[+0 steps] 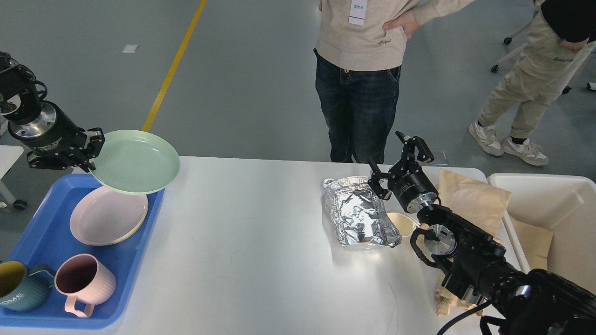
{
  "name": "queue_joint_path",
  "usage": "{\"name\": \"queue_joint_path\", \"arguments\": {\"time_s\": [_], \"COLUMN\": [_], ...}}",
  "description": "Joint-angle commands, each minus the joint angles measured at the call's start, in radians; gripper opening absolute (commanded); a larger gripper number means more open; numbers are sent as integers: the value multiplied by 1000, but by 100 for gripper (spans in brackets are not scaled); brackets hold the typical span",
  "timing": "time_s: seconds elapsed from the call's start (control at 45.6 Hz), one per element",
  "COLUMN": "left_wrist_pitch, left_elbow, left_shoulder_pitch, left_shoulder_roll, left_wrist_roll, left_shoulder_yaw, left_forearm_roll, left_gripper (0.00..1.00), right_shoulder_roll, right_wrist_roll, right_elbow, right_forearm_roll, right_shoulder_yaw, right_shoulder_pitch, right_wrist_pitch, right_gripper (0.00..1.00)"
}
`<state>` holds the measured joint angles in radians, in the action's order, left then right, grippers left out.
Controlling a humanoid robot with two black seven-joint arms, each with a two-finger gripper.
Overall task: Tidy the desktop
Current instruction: 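Lift the green plate and place it onto the pink plate in tray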
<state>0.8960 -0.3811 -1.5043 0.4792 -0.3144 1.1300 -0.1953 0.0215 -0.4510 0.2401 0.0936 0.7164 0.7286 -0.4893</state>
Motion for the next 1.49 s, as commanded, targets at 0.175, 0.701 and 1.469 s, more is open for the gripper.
{"name": "queue_joint_path", "arguments": {"time_s": [0.175, 0.701, 1.469], "left_wrist_pitch": [6, -8, -5], "left_elbow": [309, 407, 447], "left_shoulder_pitch": [262, 421, 441], "left_shoulder_roll": [-27, -96, -70], "left_wrist_roll": [-6, -9, -12], "left_shoulder_yaw": [-102, -125, -159], "left_forearm_roll": [-4, -4, -4], "left_gripper": [0, 0, 0], "right_shoulder_roll": [0, 0, 0], "right_wrist_roll": [0, 0, 0], "right_elbow": [1, -1, -1], "right_forearm_roll": [0, 0, 0], "right_shoulder_yaw": [0, 0, 0], "right_shoulder_pitch": [0, 0, 0], "right_wrist_pitch": [0, 0, 0], "right_gripper": [100, 100, 100]}}
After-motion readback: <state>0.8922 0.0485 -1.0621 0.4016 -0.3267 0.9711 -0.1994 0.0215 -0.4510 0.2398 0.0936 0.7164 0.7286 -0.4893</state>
